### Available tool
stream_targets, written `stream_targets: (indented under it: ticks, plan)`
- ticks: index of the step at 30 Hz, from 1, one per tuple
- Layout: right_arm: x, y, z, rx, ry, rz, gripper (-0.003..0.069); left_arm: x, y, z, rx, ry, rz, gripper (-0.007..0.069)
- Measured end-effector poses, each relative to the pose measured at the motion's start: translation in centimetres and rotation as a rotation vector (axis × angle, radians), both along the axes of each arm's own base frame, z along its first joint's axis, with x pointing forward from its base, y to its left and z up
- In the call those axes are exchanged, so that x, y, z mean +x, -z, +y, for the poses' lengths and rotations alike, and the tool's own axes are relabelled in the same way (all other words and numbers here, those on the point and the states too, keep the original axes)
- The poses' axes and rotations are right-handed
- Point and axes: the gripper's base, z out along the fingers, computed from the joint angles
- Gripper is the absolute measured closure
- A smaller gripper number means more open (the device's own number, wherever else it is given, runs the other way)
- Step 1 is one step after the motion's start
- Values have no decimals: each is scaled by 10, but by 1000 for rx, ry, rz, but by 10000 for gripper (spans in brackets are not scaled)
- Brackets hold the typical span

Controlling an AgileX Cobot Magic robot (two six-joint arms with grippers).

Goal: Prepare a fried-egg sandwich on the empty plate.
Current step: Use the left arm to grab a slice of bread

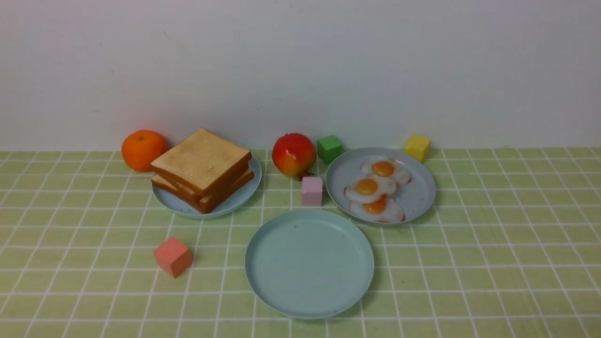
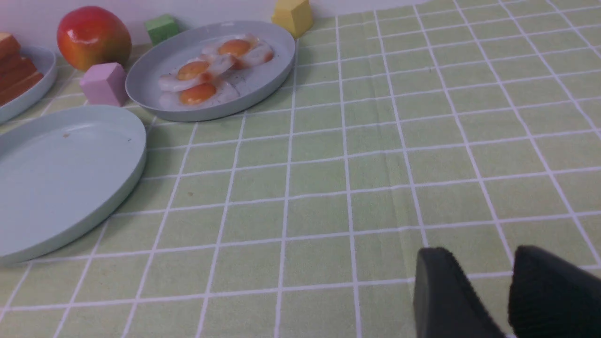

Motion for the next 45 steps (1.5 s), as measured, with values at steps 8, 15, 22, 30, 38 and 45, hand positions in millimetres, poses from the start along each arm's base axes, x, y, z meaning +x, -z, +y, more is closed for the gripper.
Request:
stream_targets:
  ticks: [8,15,22,30,38,45]
  plan:
    - [0,0,0,0,0,0,421,0,0,0,0,0,0,387]
    - [0,0,0,0,0,0,421,0,0,0,0,0,0,387]
    - [0,0,0,0,0,0,421,1,-3,-1,-69,-8,-36,387]
    - [0,0,0,0,0,0,421,4,-20,-8,-810,-87,-169,387]
    - [0,-1,0,0,1,-8,421,-3,-54,-13,-805,-1,-212,462]
    - [3,-10,3,305,47,-110,421,-7,-126,-30,-389,277,-78,568]
